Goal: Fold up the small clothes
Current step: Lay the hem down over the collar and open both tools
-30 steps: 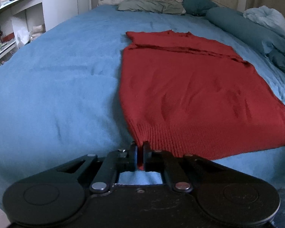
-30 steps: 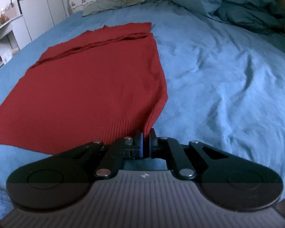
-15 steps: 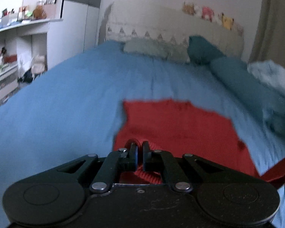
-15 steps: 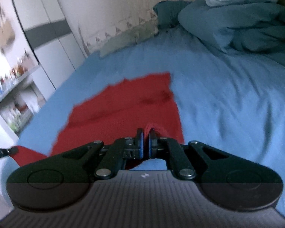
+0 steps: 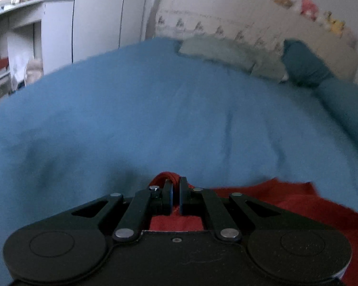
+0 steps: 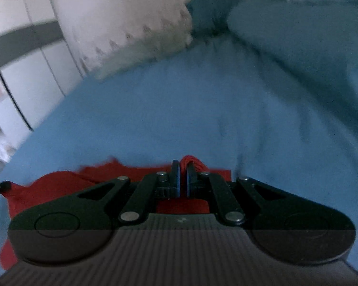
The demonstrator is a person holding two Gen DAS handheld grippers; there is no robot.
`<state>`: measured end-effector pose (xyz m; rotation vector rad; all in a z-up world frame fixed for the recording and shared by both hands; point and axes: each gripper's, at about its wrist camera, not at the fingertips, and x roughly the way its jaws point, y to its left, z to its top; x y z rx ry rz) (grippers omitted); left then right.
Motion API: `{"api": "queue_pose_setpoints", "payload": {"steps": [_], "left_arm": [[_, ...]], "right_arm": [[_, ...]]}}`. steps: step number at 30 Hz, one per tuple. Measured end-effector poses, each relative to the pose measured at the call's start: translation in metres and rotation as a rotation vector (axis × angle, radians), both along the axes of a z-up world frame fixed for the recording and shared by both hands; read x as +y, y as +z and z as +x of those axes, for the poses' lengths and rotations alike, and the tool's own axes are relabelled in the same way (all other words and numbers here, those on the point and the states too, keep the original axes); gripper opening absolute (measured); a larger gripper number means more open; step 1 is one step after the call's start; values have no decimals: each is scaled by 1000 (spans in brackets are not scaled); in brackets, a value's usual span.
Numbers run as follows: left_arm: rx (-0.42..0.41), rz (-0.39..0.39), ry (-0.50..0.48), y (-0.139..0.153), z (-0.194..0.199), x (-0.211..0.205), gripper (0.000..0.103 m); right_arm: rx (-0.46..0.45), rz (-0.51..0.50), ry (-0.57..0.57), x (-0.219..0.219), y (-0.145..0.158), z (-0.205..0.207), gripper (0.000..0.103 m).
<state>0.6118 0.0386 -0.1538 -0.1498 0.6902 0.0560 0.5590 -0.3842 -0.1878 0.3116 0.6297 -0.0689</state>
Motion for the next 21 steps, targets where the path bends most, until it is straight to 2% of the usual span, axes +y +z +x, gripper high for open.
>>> {"api": "queue_pose_setpoints", "payload": {"steps": [3, 5, 6, 7, 8, 9, 10, 11, 13, 16, 19, 21], "left_arm": [[21, 28, -13, -12, 10, -1, 4], [35, 44, -33, -12, 11, -1, 6], [36, 49, -36, -10, 13, -2, 13], [32, 55, -41, -7, 15, -3, 32], [23, 65, -41, -2, 14, -5, 46], [4, 81, -46, 6, 9, -5, 70], [-20, 99, -59, 14, 1, -7, 79], [-46, 123, -79, 25, -8, -9, 81], [-58, 151, -118, 39, -24, -15, 92], [3, 100, -170, 36, -45, -19, 94], [123, 85, -168, 5, -48, -23, 93], [200, 63, -150, -19, -48, -19, 92]], "right_arm": [[23, -1, -1, -3, -20, 18, 20], [30, 5, 1, -8, -22, 25, 20], [38, 3, 9, -10, -22, 28, 22], [47, 5, 13, -10, -21, 28, 27], [50, 15, 21, -11, -19, 28, 32], [50, 18, 22, -13, -14, 29, 54], [40, 4, 11, -13, -9, 25, 83], [20, -18, 4, -12, -3, 18, 91], [5, -45, 32, -4, 10, 3, 94], [32, -3, 97, 10, 15, -15, 94], [108, -20, 146, 28, -1, -19, 94], [164, -40, 139, 32, -19, -17, 94]]}}
